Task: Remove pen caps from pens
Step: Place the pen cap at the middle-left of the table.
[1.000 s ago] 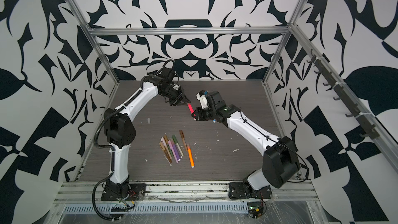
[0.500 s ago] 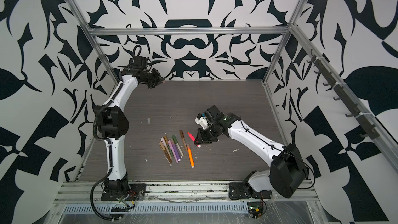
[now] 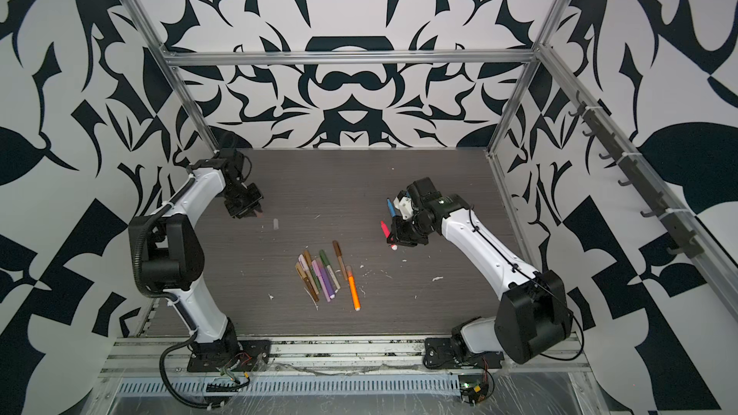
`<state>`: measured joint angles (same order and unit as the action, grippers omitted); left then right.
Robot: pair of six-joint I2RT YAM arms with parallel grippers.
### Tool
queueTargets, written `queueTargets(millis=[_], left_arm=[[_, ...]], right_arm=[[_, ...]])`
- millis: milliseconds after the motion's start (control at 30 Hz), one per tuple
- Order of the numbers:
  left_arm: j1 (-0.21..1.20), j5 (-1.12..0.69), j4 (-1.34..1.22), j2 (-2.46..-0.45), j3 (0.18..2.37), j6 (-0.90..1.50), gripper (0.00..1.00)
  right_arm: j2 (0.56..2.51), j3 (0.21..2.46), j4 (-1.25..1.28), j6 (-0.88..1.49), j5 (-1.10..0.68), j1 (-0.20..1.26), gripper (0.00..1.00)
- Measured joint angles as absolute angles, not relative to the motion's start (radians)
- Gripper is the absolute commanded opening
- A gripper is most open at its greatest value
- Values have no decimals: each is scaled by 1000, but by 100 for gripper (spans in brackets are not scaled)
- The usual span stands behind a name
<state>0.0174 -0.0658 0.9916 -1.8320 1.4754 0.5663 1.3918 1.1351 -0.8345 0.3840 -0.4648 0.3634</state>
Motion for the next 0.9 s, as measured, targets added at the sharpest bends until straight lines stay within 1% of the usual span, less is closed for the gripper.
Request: queueTargets(millis=[133,533,600,800,900], left_arm=[[30,-84,982,-1851,1430,537,0],[22,-102,935,-1982,1486,477,1],[22,-102,934,-1988,1486,471,4],[22,-113,918,-1988,1485,469,23],[22,-120,913,-1988,1484,466,26]], right_arm=[[1412,1163,-851,358,-466,332,0],[1415,1203,-896,332,-464,322,0],[1408,1203,-902,331,-463,322,0],[1398,1203,-909,329,-459,320,0],[1398,1203,-910,329,-458,320,0]])
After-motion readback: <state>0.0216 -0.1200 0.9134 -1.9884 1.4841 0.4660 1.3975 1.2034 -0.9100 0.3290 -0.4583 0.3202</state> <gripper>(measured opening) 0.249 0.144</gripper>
